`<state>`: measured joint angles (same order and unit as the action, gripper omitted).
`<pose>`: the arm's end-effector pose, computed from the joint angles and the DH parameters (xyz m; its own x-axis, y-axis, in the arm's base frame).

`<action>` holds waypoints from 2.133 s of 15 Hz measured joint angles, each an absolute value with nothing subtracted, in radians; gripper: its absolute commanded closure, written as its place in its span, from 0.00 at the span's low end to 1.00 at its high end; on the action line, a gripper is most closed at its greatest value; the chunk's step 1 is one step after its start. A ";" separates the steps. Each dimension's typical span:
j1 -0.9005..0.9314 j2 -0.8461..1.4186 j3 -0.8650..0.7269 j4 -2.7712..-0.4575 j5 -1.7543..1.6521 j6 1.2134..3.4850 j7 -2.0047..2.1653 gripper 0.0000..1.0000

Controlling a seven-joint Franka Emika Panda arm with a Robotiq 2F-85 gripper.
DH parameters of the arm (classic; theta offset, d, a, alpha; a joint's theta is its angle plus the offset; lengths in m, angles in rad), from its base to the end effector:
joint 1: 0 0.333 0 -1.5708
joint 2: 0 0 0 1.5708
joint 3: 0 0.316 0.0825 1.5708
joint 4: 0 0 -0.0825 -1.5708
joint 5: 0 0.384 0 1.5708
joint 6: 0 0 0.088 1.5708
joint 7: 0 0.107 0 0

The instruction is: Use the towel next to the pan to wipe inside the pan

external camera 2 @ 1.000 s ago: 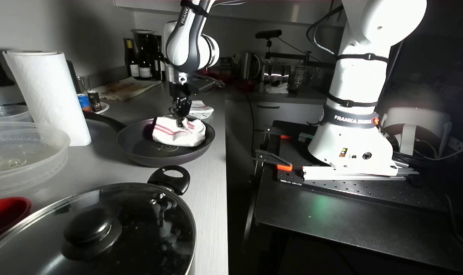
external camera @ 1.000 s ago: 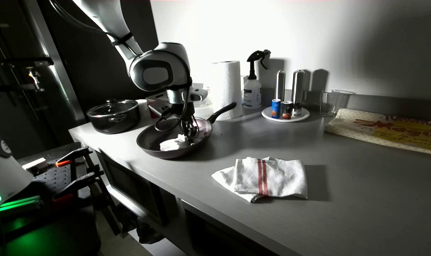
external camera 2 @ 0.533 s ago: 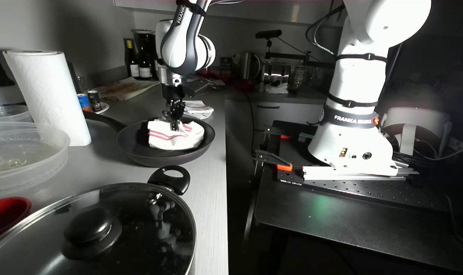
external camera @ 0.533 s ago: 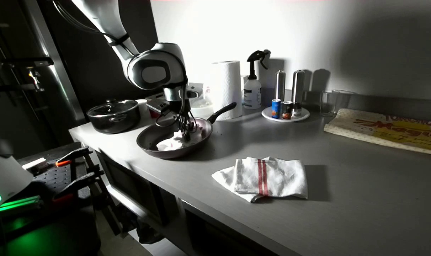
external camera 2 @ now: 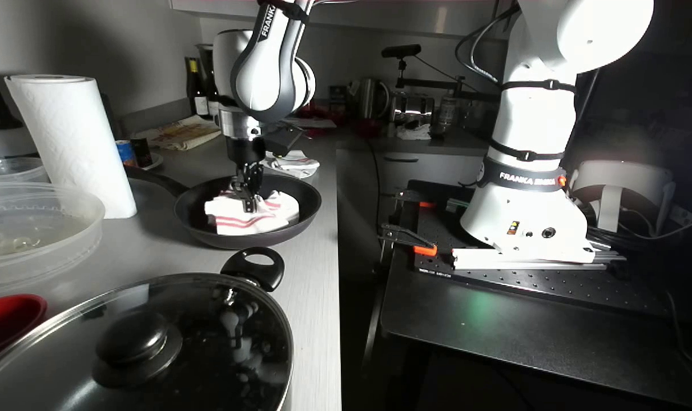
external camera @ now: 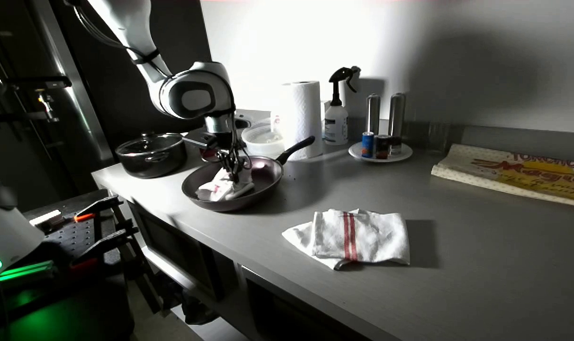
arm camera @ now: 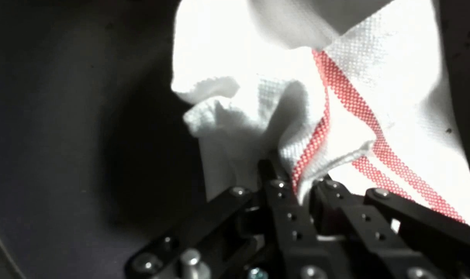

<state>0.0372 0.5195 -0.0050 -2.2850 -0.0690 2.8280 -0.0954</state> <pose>0.5234 0.0202 0.1263 0.9811 0.1927 0.0201 0.1921 -0.9810 0.0273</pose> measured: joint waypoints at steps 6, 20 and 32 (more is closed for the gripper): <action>0.129 0.499 0.009 -2.340 -0.141 2.848 -0.095 0.97; -0.045 0.506 -0.056 -2.273 -0.110 2.848 -0.089 0.97; -0.190 0.359 0.022 -2.233 0.086 2.848 -0.112 0.97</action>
<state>-0.1902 0.3590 0.0220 -2.2333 0.0863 2.8476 -0.1124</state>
